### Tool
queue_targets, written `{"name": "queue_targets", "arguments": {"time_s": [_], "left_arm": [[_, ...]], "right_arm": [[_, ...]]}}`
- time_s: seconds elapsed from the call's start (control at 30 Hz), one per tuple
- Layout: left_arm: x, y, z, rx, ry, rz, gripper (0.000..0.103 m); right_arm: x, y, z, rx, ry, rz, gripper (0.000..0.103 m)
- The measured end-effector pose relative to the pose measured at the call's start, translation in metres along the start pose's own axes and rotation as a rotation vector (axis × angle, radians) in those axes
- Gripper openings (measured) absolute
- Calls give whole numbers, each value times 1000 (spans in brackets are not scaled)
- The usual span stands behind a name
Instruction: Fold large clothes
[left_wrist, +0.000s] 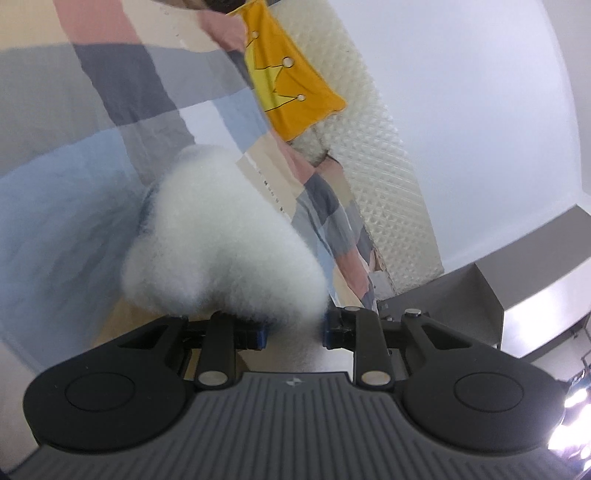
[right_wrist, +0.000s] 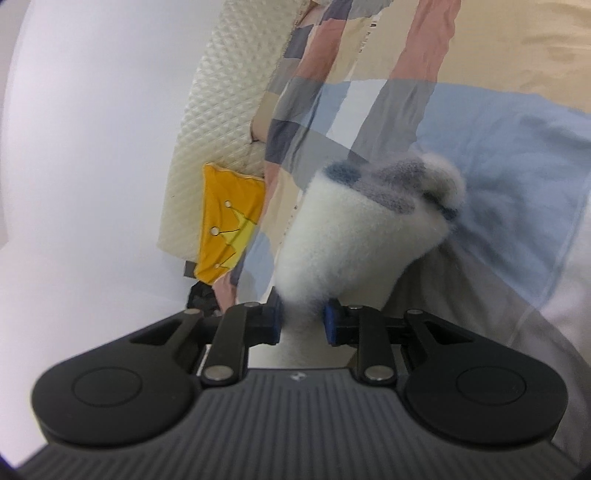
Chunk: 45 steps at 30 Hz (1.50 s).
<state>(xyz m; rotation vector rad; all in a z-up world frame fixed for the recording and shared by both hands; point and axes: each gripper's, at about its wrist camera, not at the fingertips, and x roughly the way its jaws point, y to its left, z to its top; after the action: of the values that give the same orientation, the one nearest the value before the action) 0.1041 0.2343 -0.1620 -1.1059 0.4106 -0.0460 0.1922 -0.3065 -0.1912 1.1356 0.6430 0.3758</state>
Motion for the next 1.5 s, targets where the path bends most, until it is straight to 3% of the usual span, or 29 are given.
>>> {"name": "queue_targets", "arguments": {"time_s": [0.2, 0.43, 0.8, 1.0, 1.23, 1.5], "left_arm": [[-47, -1, -23, 5, -13, 4, 29], [-40, 3, -15, -53, 1, 33, 30], [36, -14, 17, -96, 12, 122, 33], [88, -5, 32, -71, 22, 171, 33], [141, 24, 48, -51, 41, 171, 33], [171, 41, 55, -19, 53, 153, 33]], "right_arm": [[-32, 13, -9, -50, 31, 0, 26], [-30, 16, -5, -1, 50, -43, 26], [35, 19, 22, 150, 28, -230, 27], [81, 8, 37, 164, 14, -275, 28], [128, -14, 54, 155, 36, -286, 28], [148, -28, 60, 151, 43, -261, 28]]}}
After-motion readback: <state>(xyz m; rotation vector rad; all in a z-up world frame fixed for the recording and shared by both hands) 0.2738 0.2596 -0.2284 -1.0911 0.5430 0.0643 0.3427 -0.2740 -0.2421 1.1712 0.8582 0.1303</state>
